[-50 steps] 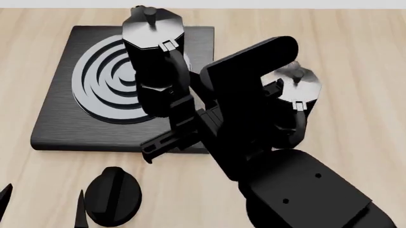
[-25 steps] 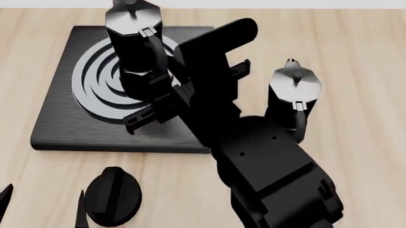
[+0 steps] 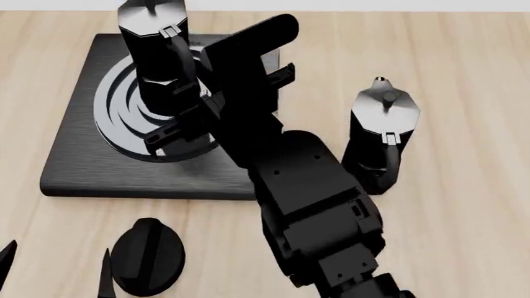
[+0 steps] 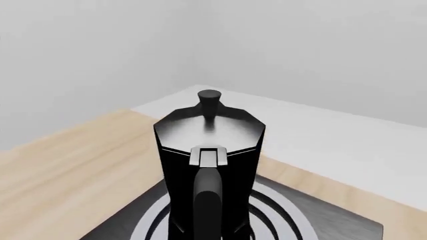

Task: Put the right moka pot on the stove.

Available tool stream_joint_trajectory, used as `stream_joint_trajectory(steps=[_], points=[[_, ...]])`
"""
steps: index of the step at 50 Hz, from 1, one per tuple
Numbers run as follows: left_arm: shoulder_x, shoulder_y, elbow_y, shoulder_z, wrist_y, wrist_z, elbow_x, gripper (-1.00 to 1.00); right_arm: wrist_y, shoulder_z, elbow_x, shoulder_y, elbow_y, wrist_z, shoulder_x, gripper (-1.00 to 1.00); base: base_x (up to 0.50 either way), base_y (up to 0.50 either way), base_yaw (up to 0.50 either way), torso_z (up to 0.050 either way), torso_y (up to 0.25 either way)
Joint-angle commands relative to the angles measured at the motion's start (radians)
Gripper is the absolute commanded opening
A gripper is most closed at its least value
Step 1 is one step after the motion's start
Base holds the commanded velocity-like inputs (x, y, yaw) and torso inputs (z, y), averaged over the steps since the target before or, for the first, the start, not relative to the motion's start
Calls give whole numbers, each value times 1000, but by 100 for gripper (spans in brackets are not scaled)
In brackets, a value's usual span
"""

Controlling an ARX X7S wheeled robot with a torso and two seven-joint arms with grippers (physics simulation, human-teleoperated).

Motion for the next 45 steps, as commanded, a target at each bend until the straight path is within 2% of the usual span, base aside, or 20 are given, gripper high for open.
stream_joint_trajectory(steps=[1, 12, 17, 23, 37, 38, 45], points=[[-2, -1, -1, 1, 1, -3, -2, 100, -194, -135, 64, 90, 217, -5, -54, -100, 0, 0, 0, 0, 0], [-4, 1, 2, 2, 1, -6, -4, 100, -434, -661, 530, 210, 393, 81, -55, -100, 0, 0, 0, 0, 1], [-4, 1, -2, 3, 3, -6, -6, 100, -502, -811, 671, 233, 424, 102, -55, -100, 0, 0, 0, 0, 2], [-5, -1, 1, 3, -1, -7, -8, 100, -544, -886, 753, 244, 449, 111, -55, -100, 0, 0, 0, 2, 0], [-7, 0, 1, 3, 1, -11, -10, 100, -537, -922, 801, 241, 471, 113, -55, -100, 0, 0, 0, 0, 1], [-7, 0, 1, 3, 4, -12, -9, 100, -540, -925, 796, 238, 472, 115, -55, 100, 0, 0, 0, 0, 0], [-7, -1, 1, 3, 3, -13, -12, 100, -535, -923, 802, 222, 473, 102, -55, 100, 0, 0, 0, 0, 0]])
